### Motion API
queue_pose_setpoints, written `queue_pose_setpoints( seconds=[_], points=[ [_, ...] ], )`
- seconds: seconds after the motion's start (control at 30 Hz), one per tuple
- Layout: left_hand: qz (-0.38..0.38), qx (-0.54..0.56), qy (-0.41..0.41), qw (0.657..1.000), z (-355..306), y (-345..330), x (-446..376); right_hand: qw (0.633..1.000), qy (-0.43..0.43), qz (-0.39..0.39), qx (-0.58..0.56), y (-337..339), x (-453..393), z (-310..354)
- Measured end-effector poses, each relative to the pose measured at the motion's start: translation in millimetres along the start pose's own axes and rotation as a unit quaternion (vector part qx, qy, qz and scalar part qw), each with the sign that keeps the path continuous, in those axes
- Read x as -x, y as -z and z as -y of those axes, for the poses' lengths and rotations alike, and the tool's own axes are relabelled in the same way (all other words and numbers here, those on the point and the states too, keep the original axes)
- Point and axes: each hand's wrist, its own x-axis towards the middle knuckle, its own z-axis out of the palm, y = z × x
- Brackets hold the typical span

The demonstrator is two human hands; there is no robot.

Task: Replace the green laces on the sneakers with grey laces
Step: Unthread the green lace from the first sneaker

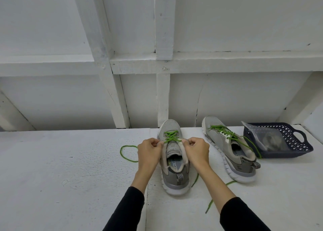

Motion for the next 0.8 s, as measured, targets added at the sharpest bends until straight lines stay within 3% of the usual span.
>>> queue_pose_setpoints(
  seconds=[0.33, 0.43, 0.57, 0.8],
  points=[
    [0.014, 0.033, 0.016, 0.999, -1, 2, 15, 0.994, 0.088, 0.045, 0.053, 5, 17, 3],
    [0.033, 0.089, 0.059, 0.994, 6, 0, 14, 0.979, 0.176, 0.018, 0.103, 2, 24, 7],
    [0.062, 0.21, 0.142, 0.965, 11, 2, 10, 0.941, 0.311, 0.054, 0.123, -1, 25, 21],
    [0.111, 0.345, 0.194, 0.912, 16, 6, 13, 0.893, 0.342, 0.148, 0.253, -6, 15, 24]
  ],
)
